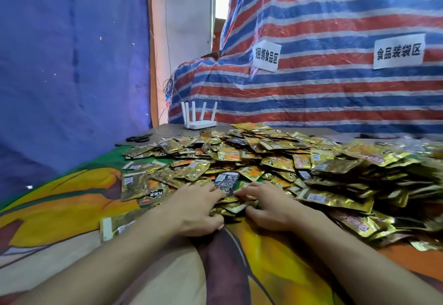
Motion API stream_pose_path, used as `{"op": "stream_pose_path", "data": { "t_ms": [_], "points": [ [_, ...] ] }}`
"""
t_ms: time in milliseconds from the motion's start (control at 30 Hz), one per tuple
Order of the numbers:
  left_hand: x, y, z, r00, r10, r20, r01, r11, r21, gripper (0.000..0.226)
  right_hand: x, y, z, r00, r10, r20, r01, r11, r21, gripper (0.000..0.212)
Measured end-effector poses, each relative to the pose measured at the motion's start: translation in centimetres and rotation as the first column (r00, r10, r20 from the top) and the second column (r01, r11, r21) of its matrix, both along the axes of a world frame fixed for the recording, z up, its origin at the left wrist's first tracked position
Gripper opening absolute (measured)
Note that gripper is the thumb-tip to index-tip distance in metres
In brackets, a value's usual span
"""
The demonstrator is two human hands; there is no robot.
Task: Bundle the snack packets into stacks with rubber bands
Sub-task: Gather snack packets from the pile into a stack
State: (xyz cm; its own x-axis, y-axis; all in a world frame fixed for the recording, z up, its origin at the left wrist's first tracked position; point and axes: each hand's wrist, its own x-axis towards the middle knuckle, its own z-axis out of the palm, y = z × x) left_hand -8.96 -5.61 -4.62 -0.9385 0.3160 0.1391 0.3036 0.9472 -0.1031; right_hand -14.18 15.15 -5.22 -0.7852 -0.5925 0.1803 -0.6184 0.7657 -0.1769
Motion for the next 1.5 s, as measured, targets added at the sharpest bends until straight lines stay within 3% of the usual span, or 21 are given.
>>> {"op": "stream_pose_path", "data": {
  "t_ms": [133,233,400,500,667,833,933,1033,1100,1233,1300,1367,1433,1500],
  "points": [
    [-0.2,0.1,-0.8,0.988,-0.003,-0.157,0.019,0.995,0.101,0.032,-0.2,0.7,-0.2,0.999,0.035,-0.042,-0.038,0.996,-0.084,0.038],
    [-0.5,-0.5,-0.9,0.970,0.045,-0.238,0.030,0.953,0.302,0.018,-0.4,0.8,-0.2,0.996,-0.011,-0.089,-0.007,0.981,-0.194,0.030],
    [-1.0,-1.4,-0.4,0.929,0.151,-0.338,0.054,0.848,0.527,0.008,-0.5,0.9,-0.5,0.993,-0.045,-0.112,-0.016,0.872,-0.490,0.032],
    [-1.1,-1.3,-0.2,0.919,0.173,-0.354,0.081,0.796,0.599,0.008,-0.2,0.7,-0.4,0.964,-0.066,-0.259,-0.092,0.830,-0.551,0.033],
    [-1.2,-0.4,0.9,0.941,0.184,-0.284,0.124,0.592,0.796,0.016,0.0,0.8,0.1,0.894,-0.132,-0.429,-0.201,0.735,-0.647,0.023],
    [-1.5,0.1,2.4,0.953,0.172,-0.251,0.121,0.542,0.831,0.016,-0.3,1.6,0.9,0.938,-0.146,-0.314,-0.188,0.545,-0.817,0.015],
    [-1.5,0.6,2.4,0.958,0.138,-0.250,0.135,0.552,0.822,0.017,-0.3,1.9,0.9,0.982,-0.045,-0.184,-0.139,0.490,-0.861,0.028],
    [-1.5,1.3,2.1,0.958,0.131,-0.254,0.138,0.567,0.812,0.018,-0.3,1.9,0.9,0.987,-0.001,-0.161,-0.135,0.537,-0.833,0.049],
    [-1.7,1.6,2.2,0.964,0.124,-0.236,0.130,0.551,0.824,0.018,-0.3,1.9,1.1,0.973,-0.034,-0.229,-0.165,0.593,-0.788,0.038],
    [-2.1,1.5,2.5,0.976,0.095,-0.197,0.123,0.509,0.852,0.016,-0.2,1.8,1.3,0.950,-0.115,-0.292,-0.183,0.552,-0.814,0.016],
    [-2.3,1.3,2.4,0.969,0.141,-0.204,0.110,0.494,0.862,0.017,-0.4,2.0,1.3,0.936,-0.212,-0.282,-0.147,0.492,-0.858,0.014],
    [-2.7,1.1,2.2,0.954,0.221,-0.203,0.087,0.444,0.892,0.021,-0.5,2.3,1.5,0.944,-0.255,-0.210,-0.107,0.365,-0.925,0.016],
    [-3.1,1.0,1.8,0.935,0.312,-0.166,0.056,0.334,0.941,0.028,-0.5,2.6,1.6,0.962,-0.241,-0.130,-0.075,0.224,-0.972,0.018],
    [-3.6,1.0,1.6,0.921,0.382,-0.072,0.018,0.143,0.990,0.033,-0.5,2.8,1.7,0.964,-0.253,-0.081,-0.045,0.147,-0.988,0.015]
  ]
}}
